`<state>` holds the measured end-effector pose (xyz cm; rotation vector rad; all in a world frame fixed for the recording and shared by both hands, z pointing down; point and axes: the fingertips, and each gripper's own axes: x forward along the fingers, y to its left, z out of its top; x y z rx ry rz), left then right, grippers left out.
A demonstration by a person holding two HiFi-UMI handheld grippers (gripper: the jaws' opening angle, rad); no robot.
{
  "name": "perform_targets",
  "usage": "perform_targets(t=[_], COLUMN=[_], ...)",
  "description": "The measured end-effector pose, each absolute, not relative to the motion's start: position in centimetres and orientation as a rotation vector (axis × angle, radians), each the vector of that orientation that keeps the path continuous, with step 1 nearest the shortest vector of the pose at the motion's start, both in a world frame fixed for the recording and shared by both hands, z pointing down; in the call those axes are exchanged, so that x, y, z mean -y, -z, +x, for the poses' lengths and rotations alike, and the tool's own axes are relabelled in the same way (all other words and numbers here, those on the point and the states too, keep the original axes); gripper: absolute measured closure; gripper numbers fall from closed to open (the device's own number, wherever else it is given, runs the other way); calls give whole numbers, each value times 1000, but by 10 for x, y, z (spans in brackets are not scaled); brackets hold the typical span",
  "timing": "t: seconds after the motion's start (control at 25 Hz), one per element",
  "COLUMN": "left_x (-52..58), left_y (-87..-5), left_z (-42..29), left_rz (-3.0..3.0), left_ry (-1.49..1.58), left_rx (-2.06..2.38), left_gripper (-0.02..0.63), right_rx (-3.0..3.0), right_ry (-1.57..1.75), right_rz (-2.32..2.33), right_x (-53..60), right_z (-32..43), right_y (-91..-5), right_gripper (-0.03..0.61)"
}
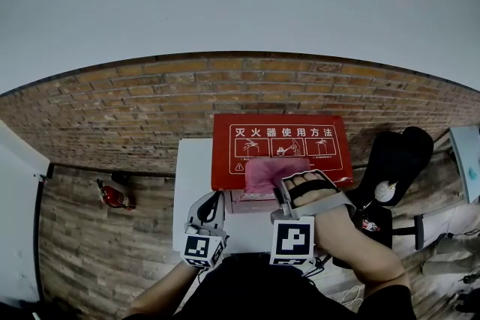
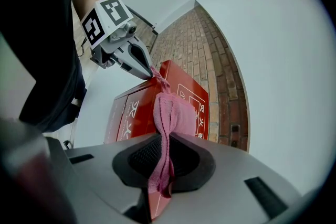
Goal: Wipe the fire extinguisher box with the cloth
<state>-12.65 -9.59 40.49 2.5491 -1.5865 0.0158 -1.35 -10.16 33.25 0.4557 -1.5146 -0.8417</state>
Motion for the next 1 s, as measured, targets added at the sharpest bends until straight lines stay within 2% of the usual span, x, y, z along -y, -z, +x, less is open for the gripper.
perform_targets(t=[1.0], left_x=[97], left_y=[-401], left_z=[-128], left_rz=[2614], left_ry=[7], left_rx=[1545], left_gripper=[597], right_rx=[1594], right_ry=[907], right_rz=[386], right_x=[90], right_z=[-95], right_y=[-336], right_gripper=[526])
